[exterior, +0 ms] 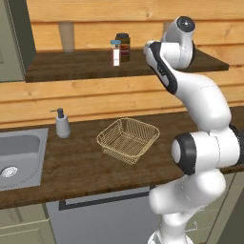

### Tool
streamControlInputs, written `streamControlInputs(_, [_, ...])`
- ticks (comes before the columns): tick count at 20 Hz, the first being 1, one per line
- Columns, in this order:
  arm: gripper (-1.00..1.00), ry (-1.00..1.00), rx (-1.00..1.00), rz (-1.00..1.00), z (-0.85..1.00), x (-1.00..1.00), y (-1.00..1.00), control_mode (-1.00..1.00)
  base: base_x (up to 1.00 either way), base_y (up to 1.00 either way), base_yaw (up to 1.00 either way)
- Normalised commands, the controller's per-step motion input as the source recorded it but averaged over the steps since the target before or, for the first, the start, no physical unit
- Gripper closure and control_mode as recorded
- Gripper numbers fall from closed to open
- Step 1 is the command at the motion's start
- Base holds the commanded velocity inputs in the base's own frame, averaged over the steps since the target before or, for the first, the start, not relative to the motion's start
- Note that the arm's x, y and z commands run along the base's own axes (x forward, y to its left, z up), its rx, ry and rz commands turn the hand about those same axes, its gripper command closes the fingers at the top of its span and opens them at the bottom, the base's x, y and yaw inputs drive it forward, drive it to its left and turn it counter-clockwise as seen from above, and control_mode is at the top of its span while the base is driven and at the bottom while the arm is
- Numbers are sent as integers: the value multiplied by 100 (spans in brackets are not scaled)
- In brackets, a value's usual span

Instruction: Open the cabinet, pick up the bread from the cabinet and place it in the basket. Then move the basket to the dining counter.

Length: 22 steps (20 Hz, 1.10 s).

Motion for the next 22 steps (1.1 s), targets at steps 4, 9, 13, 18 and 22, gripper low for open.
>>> streamControlInputs(4, [-100, 0, 0, 0, -4, 30, 0, -100, 0, 0, 0])
streamControlInputs(9, [-100, 0, 1, 0, -11, 34, 0, -100, 0, 0, 0])
streamControlInputs(13, [-100, 0, 2, 0, -9, 32, 0, -100, 0, 0, 0])
streamControlInputs(18, [-100, 0, 4, 0, -3, 32, -2, -100, 0, 0, 0])
streamControlInputs(22, [-100, 0, 5, 0, 0, 40, -6, -100, 0, 0, 0])
